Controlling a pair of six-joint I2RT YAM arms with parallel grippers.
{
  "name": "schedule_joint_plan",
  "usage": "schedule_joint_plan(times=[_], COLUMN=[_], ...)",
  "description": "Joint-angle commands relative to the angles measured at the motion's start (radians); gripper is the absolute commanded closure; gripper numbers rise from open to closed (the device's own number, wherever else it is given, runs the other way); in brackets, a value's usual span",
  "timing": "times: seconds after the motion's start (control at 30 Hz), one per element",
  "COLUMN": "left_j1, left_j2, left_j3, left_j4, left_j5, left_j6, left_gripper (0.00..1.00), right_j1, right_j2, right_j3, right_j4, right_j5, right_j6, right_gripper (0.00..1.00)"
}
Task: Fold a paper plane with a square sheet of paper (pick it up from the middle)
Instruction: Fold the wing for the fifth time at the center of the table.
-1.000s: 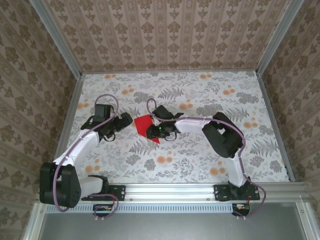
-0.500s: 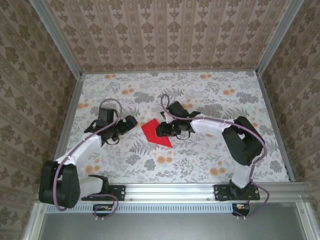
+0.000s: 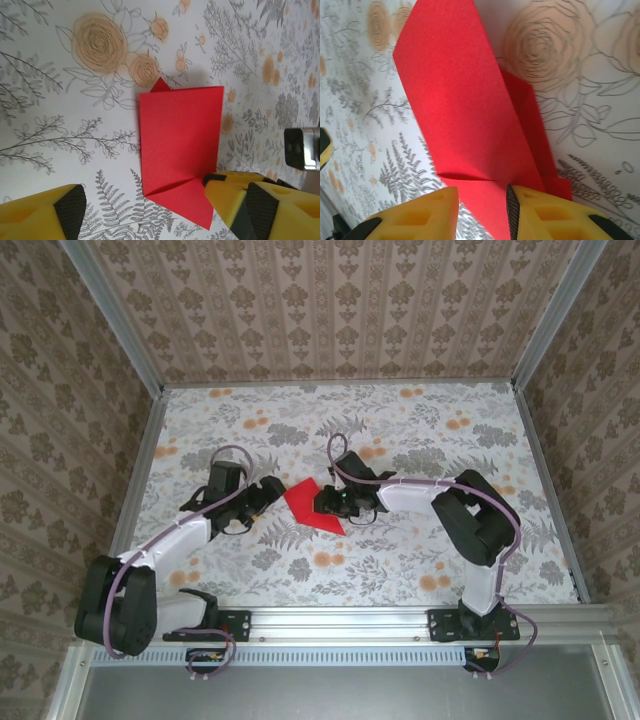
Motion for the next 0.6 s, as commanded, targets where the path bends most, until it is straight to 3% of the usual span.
schedule_joint_plan(times=[0.0,0.13,0.57], left_j1=[-0.027,-0.068,-0.162], left_j2=[0.039,0.11,0.256], left_j3=[-0.012,-0.01,0.024], left_j4=[0.057,0.132,0.248], left_j5=[0.047,0.09,0.115], left_j6=[-0.077,-0.13,-0.196], left_gripper=[0.17,0.24,0.34], right_j1=[-0.019,-0.042,-0.129], right_j2=[0.024,0.031,0.045], right_j3=[-0.034,-0.075,-0.207], right_j4=[0.041,0.108,0.336], right_j5=[-0.001,-0.042,-0.191], right_j6=[0.043,0.078,0.197], right_gripper=[0.68,0.69,0.68])
